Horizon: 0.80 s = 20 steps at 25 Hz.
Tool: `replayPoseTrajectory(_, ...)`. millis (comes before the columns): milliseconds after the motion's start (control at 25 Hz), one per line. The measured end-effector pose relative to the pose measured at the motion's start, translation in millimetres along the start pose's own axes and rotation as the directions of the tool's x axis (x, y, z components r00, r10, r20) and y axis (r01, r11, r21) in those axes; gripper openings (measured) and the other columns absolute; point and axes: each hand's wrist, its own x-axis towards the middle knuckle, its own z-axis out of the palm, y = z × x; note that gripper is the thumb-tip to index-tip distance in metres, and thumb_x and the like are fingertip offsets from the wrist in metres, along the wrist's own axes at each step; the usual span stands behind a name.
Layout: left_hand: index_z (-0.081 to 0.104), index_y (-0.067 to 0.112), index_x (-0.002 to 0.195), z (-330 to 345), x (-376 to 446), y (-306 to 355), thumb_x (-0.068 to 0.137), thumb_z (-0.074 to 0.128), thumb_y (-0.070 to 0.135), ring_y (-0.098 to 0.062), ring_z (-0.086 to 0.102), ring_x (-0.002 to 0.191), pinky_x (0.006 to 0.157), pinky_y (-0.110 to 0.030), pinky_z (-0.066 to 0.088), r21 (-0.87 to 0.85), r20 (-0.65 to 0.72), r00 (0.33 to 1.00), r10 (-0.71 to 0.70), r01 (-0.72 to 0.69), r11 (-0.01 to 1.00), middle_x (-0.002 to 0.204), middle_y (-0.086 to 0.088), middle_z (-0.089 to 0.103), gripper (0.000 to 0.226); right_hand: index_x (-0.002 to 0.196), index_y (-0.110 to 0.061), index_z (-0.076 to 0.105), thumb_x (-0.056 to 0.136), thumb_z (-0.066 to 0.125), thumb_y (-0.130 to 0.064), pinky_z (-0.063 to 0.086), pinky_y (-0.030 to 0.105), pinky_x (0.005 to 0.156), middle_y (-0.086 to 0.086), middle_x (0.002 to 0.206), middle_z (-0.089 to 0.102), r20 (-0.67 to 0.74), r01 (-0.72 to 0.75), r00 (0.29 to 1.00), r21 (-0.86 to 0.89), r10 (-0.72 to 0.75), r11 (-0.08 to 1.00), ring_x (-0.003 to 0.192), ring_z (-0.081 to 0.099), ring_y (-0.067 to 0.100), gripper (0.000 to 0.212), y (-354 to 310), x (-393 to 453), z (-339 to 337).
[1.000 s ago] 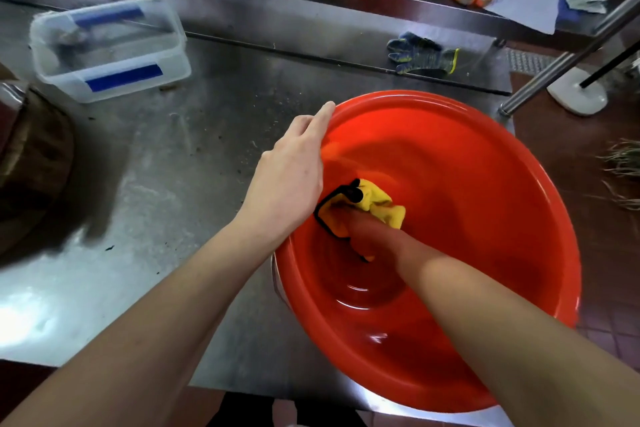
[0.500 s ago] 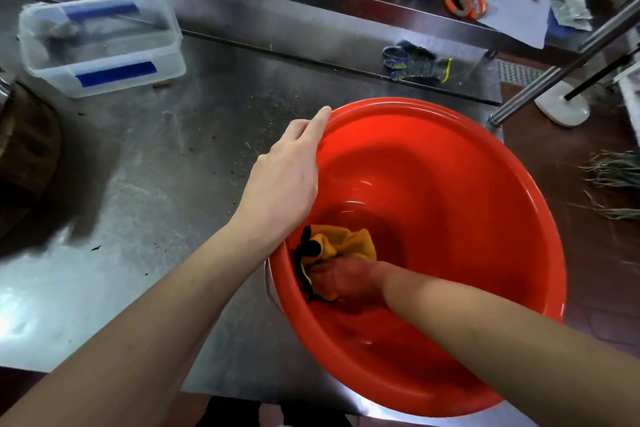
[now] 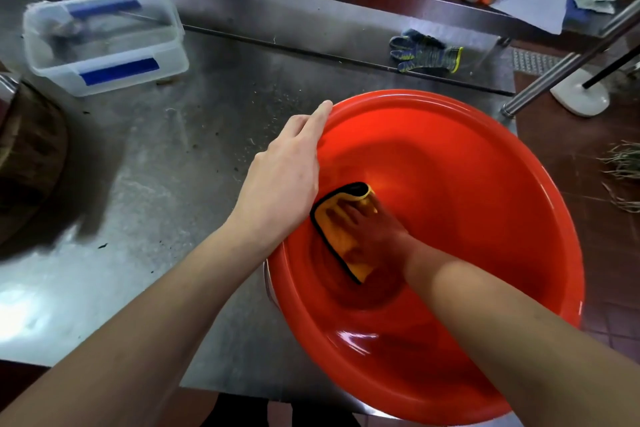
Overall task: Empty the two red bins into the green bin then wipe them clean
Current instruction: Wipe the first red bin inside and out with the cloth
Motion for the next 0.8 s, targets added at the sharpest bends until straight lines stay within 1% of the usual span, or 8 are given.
replayPoseTrajectory(120,0.025,0.037,0.158,-2,0,-1,0.105,0.038,0.014,-0.031,0.056,0.12,0.097,-0.048,0.042,-0.003,0.003,1.0,-0.012,0.012,1.0,0.147,0.009,0.044,0.059,0.161,-0.022,-0.01,0.093,0.04,-0.068,-0.002,0.054,0.123,0.011,0.169,0.0,0.029,-0.111,0.993,-0.024,0.112,0.993,0.156,0.004,0.031,0.096,0,-1,-2)
replayPoseTrajectory(200,0.026,0.037,0.157,-1,-1,0,0.106,0.038,0.014,-0.031,0.056,0.12,0.099,-0.05,0.042,-0.006,-0.001,1.0,-0.013,0.013,1.0,0.147,0.009,0.045,0.058,0.161,-0.025,-0.009,0.092,0.049,-0.065,0.01,0.049,0.123,0.011,0.169,-0.001,0.065,-0.168,0.985,0.132,0.16,0.977,0.155,0.009,0.032,0.099,2,-4,-1)
replayPoseTrajectory(320,0.026,0.037,0.157,-1,0,-1,0.106,0.039,0.015,-0.029,0.055,0.122,0.1,-0.051,0.042,-0.006,0.002,1.0,-0.014,0.014,1.0,0.147,0.009,0.045,0.057,0.16,-0.028,-0.009,0.085,0.067,-0.054,0.025,0.045,0.121,0.006,0.169,-0.003,0.179,-0.183,0.976,0.373,0.123,0.91,0.155,0.01,0.031,0.11,15,-10,-5)
replayPoseTrajectory(400,0.027,0.037,0.157,-3,1,-3,0.106,0.04,0.015,-0.028,0.055,0.123,0.101,-0.05,0.042,-0.009,-0.001,1.0,-0.02,0.02,1.0,0.148,0.008,0.045,0.057,0.161,-0.022,-0.005,0.082,0.072,-0.051,0.028,0.047,0.12,0.01,0.168,0.001,0.188,-0.147,0.977,0.246,0.102,0.958,0.152,0.018,0.034,0.114,25,-16,-9)
replayPoseTrajectory(480,0.028,0.036,0.157,-5,2,-4,0.106,0.041,0.015,-0.028,0.054,0.124,0.1,-0.048,0.041,-0.011,-0.008,1.0,-0.027,0.027,1.0,0.148,0.008,0.045,0.057,0.16,-0.014,0.002,0.085,0.068,-0.051,0.021,0.053,0.119,0.014,0.166,0.011,0.16,-0.108,0.981,-0.029,0.111,0.994,0.148,0.027,0.037,0.106,29,-22,-12)
replayPoseTrajectory(560,0.028,0.035,0.157,-4,1,-3,0.106,0.041,0.015,-0.027,0.053,0.124,0.099,-0.047,0.041,-0.012,-0.013,1.0,-0.023,0.023,1.0,0.148,0.007,0.046,0.057,0.158,-0.01,0.01,0.09,0.062,-0.046,0.016,0.057,0.119,0.014,0.162,0.025,0.172,-0.091,0.977,-0.201,0.126,0.975,0.144,0.035,0.036,0.093,28,-24,-15)
replayPoseTrajectory(680,0.029,0.035,0.157,-3,0,-1,0.105,0.041,0.015,-0.027,0.053,0.123,0.098,-0.047,0.041,-0.009,-0.018,1.0,-0.014,0.014,1.0,0.147,0.007,0.047,0.057,0.148,-0.01,0.036,0.1,0.043,-0.027,0.021,0.053,0.118,0.009,0.143,0.052,0.096,-0.074,0.989,-0.315,0.11,0.946,0.131,0.051,0.031,0.052,23,-18,-13)
replayPoseTrajectory(800,0.029,0.035,0.157,-3,1,-1,0.105,0.041,0.016,-0.026,0.053,0.124,0.099,-0.049,0.041,-0.003,-0.018,1.0,-0.016,0.016,1.0,0.147,0.007,0.047,0.056,0.137,-0.012,0.055,0.103,0.034,-0.017,0.019,0.05,0.118,0.004,0.134,0.061,0.074,-0.074,0.992,-0.315,0.102,0.946,0.126,0.054,0.029,0.04,16,-12,-4)
